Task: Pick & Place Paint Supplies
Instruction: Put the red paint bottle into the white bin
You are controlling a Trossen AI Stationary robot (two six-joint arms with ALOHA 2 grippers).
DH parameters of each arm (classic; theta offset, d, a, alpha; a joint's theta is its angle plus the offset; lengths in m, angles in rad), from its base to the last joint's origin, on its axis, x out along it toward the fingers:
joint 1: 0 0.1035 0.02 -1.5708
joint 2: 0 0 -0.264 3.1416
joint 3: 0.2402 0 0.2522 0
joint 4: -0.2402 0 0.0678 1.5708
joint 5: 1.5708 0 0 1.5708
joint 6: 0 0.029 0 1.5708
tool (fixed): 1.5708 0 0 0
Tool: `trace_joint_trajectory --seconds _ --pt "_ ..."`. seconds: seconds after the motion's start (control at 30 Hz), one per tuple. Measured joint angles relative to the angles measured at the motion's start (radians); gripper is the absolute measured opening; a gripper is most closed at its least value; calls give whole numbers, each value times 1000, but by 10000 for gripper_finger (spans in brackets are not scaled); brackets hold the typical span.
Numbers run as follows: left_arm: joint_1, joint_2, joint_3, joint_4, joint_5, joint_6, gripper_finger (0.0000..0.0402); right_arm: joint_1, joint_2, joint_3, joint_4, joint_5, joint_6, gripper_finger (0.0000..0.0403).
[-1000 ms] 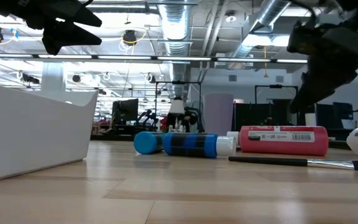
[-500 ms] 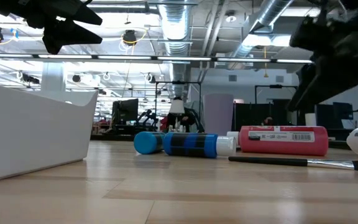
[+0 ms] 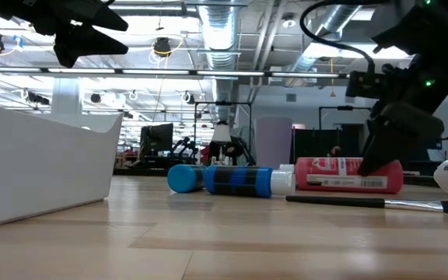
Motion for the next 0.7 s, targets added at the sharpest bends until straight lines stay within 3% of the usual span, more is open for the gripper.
trace_joint_trajectory --seconds 0.47,0.7 --pt "0 1 0 15 0 1 209 -3 30 -3 15 -22 -12 224" --pt "0 1 0 17 0 4 209 -11 31 -4 25 -41 77 224"
